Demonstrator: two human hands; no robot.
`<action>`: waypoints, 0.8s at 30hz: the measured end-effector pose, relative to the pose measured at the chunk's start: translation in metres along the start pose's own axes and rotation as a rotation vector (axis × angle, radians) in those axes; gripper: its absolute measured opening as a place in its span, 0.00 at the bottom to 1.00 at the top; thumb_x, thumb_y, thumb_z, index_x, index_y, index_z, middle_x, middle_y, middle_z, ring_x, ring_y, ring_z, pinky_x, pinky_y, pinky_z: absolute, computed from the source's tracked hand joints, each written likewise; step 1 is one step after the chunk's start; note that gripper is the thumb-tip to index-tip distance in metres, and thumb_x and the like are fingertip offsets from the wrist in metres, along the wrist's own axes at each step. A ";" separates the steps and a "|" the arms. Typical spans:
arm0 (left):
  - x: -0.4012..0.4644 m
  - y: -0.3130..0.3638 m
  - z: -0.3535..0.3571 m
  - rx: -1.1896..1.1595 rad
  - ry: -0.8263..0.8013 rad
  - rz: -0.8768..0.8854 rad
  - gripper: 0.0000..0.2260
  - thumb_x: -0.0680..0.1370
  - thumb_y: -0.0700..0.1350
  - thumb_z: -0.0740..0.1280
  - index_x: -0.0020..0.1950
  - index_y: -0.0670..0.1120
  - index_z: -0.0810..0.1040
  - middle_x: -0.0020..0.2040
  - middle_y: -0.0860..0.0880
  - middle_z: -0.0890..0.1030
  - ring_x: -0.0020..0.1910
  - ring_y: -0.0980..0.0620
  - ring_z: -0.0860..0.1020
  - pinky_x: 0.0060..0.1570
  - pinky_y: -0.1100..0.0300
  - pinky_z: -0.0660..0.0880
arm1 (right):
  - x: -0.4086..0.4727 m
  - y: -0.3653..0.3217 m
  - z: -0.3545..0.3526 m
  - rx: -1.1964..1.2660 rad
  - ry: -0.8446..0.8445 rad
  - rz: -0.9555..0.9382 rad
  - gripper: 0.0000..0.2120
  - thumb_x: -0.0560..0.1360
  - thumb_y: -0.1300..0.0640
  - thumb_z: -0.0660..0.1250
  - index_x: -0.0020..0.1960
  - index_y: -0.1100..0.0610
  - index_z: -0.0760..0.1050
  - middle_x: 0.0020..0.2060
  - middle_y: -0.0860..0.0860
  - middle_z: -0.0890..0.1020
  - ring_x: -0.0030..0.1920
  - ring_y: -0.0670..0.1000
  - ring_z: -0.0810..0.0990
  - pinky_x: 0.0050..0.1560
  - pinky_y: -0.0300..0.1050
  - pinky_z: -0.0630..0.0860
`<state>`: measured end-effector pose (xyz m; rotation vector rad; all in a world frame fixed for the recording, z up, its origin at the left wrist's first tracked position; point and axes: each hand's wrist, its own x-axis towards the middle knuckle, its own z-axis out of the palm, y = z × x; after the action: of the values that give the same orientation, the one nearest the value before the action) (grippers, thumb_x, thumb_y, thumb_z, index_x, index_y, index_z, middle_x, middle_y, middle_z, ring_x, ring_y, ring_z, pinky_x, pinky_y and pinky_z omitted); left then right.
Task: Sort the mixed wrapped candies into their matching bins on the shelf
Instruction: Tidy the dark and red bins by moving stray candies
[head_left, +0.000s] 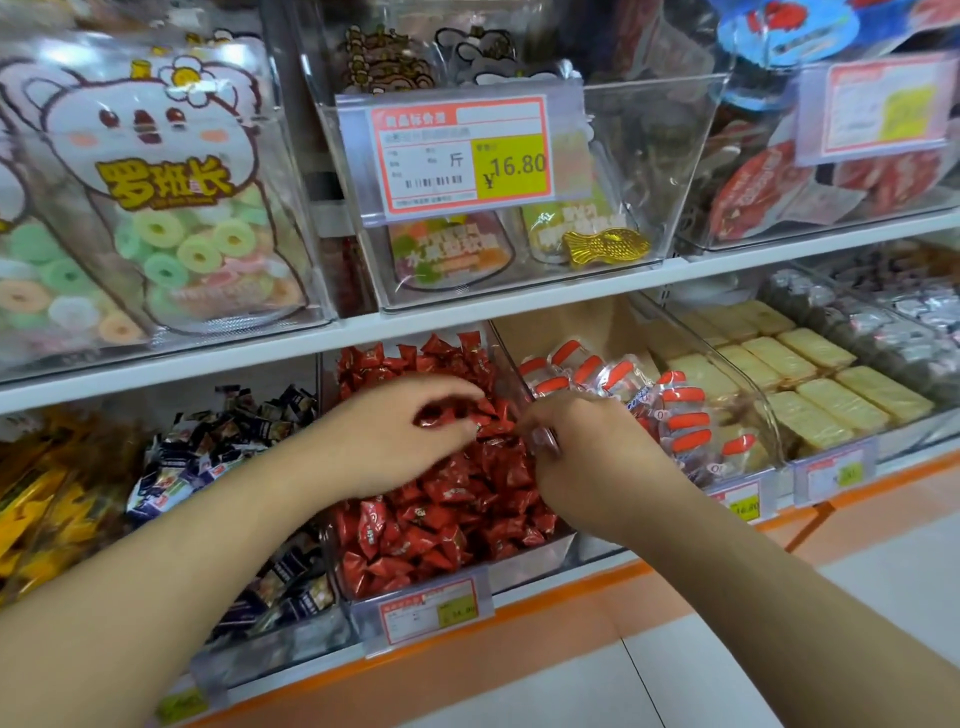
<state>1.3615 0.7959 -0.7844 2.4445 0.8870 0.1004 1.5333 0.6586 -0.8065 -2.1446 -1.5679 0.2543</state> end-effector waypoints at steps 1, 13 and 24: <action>0.004 -0.003 0.001 -0.101 0.080 -0.032 0.13 0.81 0.60 0.65 0.66 0.71 0.75 0.68 0.68 0.74 0.56 0.59 0.80 0.57 0.64 0.73 | 0.000 0.000 0.000 0.008 -0.004 0.011 0.20 0.74 0.65 0.65 0.62 0.49 0.81 0.58 0.50 0.81 0.47 0.51 0.79 0.46 0.46 0.82; 0.059 -0.007 0.027 0.286 -0.001 -0.016 0.29 0.82 0.59 0.64 0.82 0.63 0.57 0.84 0.53 0.53 0.83 0.48 0.52 0.79 0.53 0.54 | 0.002 0.001 0.004 0.017 0.007 -0.014 0.16 0.76 0.63 0.66 0.61 0.51 0.82 0.59 0.51 0.79 0.54 0.53 0.78 0.52 0.45 0.80; 0.040 -0.020 0.008 0.365 -0.353 0.012 0.23 0.86 0.58 0.55 0.82 0.59 0.61 0.82 0.60 0.58 0.80 0.56 0.58 0.78 0.61 0.53 | 0.001 -0.003 0.001 0.007 -0.009 -0.014 0.16 0.75 0.65 0.66 0.60 0.52 0.82 0.60 0.50 0.78 0.60 0.53 0.77 0.59 0.47 0.78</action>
<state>1.3834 0.8298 -0.8058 2.6781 0.7828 -0.5167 1.5308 0.6602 -0.8063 -2.1291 -1.5844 0.2646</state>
